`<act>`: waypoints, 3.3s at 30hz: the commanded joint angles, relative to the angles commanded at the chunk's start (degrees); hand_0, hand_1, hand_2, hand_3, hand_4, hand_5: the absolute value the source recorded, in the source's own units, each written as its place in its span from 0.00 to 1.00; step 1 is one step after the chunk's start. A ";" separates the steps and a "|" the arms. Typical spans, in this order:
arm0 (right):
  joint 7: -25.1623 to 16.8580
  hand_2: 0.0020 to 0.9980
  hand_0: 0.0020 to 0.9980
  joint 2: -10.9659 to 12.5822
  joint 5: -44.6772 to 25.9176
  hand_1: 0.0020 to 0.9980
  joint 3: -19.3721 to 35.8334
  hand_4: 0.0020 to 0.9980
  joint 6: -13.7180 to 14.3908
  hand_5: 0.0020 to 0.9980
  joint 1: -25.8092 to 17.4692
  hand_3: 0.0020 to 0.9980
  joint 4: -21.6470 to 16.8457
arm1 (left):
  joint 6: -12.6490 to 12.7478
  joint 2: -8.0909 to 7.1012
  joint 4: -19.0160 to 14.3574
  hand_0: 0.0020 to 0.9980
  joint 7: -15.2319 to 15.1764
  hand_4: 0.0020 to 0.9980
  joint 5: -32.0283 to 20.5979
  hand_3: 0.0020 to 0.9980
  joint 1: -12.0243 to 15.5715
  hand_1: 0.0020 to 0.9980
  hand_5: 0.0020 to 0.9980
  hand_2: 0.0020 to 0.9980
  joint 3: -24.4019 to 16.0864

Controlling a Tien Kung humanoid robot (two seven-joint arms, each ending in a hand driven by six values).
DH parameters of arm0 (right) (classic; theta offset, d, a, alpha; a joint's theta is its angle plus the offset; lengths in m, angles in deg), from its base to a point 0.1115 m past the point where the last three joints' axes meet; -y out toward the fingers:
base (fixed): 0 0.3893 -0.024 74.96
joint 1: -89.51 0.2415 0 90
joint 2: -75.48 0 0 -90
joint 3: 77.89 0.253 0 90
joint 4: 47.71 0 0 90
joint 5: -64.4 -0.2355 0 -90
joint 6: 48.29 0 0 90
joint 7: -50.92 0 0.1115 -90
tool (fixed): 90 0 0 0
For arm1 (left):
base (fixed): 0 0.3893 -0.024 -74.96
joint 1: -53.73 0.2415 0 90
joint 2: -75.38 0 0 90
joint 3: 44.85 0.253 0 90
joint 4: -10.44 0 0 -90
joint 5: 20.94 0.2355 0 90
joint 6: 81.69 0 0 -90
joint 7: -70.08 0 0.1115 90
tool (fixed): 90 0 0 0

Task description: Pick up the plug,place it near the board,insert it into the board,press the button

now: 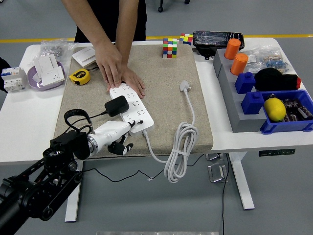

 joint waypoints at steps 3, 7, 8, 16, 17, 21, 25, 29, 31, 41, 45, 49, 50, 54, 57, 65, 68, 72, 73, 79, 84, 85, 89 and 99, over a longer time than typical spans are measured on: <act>-0.02 0.75 0.82 -0.01 0.02 0.79 0.00 1.00 0.00 1.00 0.03 0.76 -0.02 | -0.15 -0.16 0.01 0.16 -0.02 0.56 0.00 0.90 0.00 0.03 0.00 0.14 0.21; -0.02 0.75 0.82 0.00 -0.02 0.79 -0.13 1.00 0.02 1.00 0.01 0.76 -0.02 | -0.49 -0.43 -0.02 0.16 -0.14 0.56 0.00 0.90 -0.01 0.03 0.00 0.14 0.64; -0.02 0.75 0.82 0.01 -0.04 0.79 -0.19 1.00 0.01 1.00 0.01 0.76 -0.02 | -0.54 -0.56 -0.03 0.16 -0.22 0.56 0.00 0.90 -0.10 0.03 0.00 0.14 0.66; 0.00 0.75 0.82 0.07 -0.16 0.79 -0.29 1.00 0.03 1.00 -0.12 0.76 0.02 | -0.29 -3.20 -0.12 0.16 -0.83 0.56 0.00 0.89 -1.73 0.03 0.00 0.14 2.51; 0.02 0.75 0.82 0.07 -0.14 0.79 -0.26 1.00 0.04 1.00 -0.13 0.76 0.02 | -0.29 -3.36 -0.15 0.16 -0.90 0.56 0.00 0.89 -1.80 0.03 0.00 0.14 2.72; 0.03 0.75 0.82 -0.01 -0.04 0.79 -0.18 1.00 0.06 1.00 -0.17 0.76 -0.01 | -0.01 -3.06 -1.53 0.16 -1.00 0.56 0.00 0.89 -1.30 0.03 0.00 0.14 1.76; 0.03 0.75 0.82 -0.06 0.04 0.79 -0.13 1.00 0.09 1.00 -0.23 0.76 -0.04 | 0.07 -2.87 -4.32 0.16 -0.99 0.56 0.00 0.89 -0.71 0.03 0.00 0.14 0.16; 0.08 0.75 0.82 -0.07 -0.05 0.79 -0.23 1.00 0.05 1.00 -0.30 0.76 -0.01 | 0.37 -2.69 -8.41 0.16 -0.90 0.55 0.00 0.88 -0.07 0.03 0.00 0.14 -2.39; 0.10 0.75 0.82 -0.07 -0.11 0.79 -0.22 1.00 0.04 1.00 -0.29 0.76 0.01 | 0.79 -2.57 -10.89 0.16 -0.81 0.55 0.00 0.88 0.38 0.03 0.00 0.14 -3.88; 0.09 0.75 0.82 -0.19 0.07 0.79 0.29 1.00 0.00 1.00 -0.27 0.76 -0.04 | 11.15 1.82 -24.63 0.26 -4.32 0.64 -6.34 0.75 6.30 0.22 0.12 0.31 -13.19; 0.06 0.75 0.82 -0.30 0.10 0.79 0.42 1.00 -0.02 1.00 -0.37 0.76 -0.03 | 8.96 4.04 -26.43 0.26 -4.35 0.64 -15.42 0.75 8.73 0.22 0.12 0.31 -15.62; 0.02 0.75 0.82 -0.37 0.20 0.79 0.57 1.00 -0.02 1.00 -0.30 0.76 -0.04 | 6.09 4.97 -25.06 0.81 -2.71 1.00 -25.10 0.90 10.29 0.89 0.43 0.89 -17.04; 0.02 0.75 0.82 -0.36 0.23 0.79 0.60 1.00 -0.02 1.00 -0.27 0.76 -0.06 | 5.68 5.15 -24.81 0.81 -2.37 1.00 -27.71 0.90 10.64 0.89 0.43 0.89 -17.32; 0.03 0.75 0.82 -0.37 0.19 0.79 0.66 1.00 -0.02 1.00 -0.29 0.76 -0.03 | 4.96 5.69 -24.21 1.00 -1.80 1.00 -37.39 1.00 11.94 1.00 0.52 1.00 -17.94; 0.09 0.75 0.82 -0.34 0.11 0.79 0.60 1.00 -0.04 1.00 -0.41 0.76 0.02 | 4.83 5.92 -23.98 1.00 -1.51 1.00 -43.91 1.00 12.34 1.00 0.52 1.00 -18.06; 0.04 0.75 0.82 -0.35 0.26 0.79 0.70 1.00 -0.02 1.00 -0.31 0.76 -0.05 | 4.58 5.68 -23.81 1.00 -1.38 1.00 -42.15 1.00 12.33 1.00 0.52 1.00 -18.02; 0.06 0.75 0.82 -0.38 0.17 0.79 0.52 1.00 -0.04 1.00 -0.38 0.76 -0.02 | 2.79 5.01 -23.60 1.00 -1.28 1.00 -35.82 1.00 12.16 1.00 0.52 1.00 -17.92; 0.09 0.75 0.82 -0.33 0.02 0.79 0.34 1.00 -0.05 1.00 -0.47 0.76 0.03 | 1.97 3.58 -23.10 0.58 -2.73 0.86 -26.24 0.95 11.60 0.55 0.23 0.52 -16.70; 0.09 0.75 0.82 -0.32 0.04 0.79 0.34 1.00 -0.05 1.00 -0.48 0.76 0.02 | 1.97 3.38 -22.94 0.58 -2.96 0.86 -24.01 0.95 11.47 0.55 0.23 0.52 -16.49; 0.08 0.75 0.82 -0.31 0.19 0.79 0.50 1.00 0.04 1.00 -0.47 0.76 -0.03 | 0.98 2.21 -18.57 0.30 -1.96 0.56 -10.33 0.93 10.22 0.36 0.02 0.40 -14.26; 0.11 0.75 0.82 -0.30 0.09 0.79 0.26 1.00 0.02 1.00 -0.59 0.76 -0.01 | 1.81 1.62 -15.12 0.20 -2.57 0.46 -0.55 0.88 9.27 0.11 0.03 0.18 -12.59; 0.12 0.75 0.82 -0.28 0.07 0.79 0.22 1.00 0.02 1.00 -0.62 0.76 0.00 | 2.04 1.56 -14.57 0.20 -2.65 0.46 0.00 0.88 9.10 0.11 0.03 0.18 -12.38; 0.12 0.75 0.82 -0.22 0.04 0.79 0.17 1.00 0.02 1.00 -0.61 0.76 0.00 | 2.36 1.29 -12.40 0.16 -2.98 0.46 0.00 0.81 8.22 0.05 0.00 0.15 -11.57; 0.11 0.75 0.82 -0.24 -0.01 0.79 0.27 1.00 0.03 1.00 -0.42 0.76 0.02 | 2.12 1.26 -8.58 0.15 -3.26 0.48 0.00 0.78 6.43 0.04 0.00 0.15 -9.20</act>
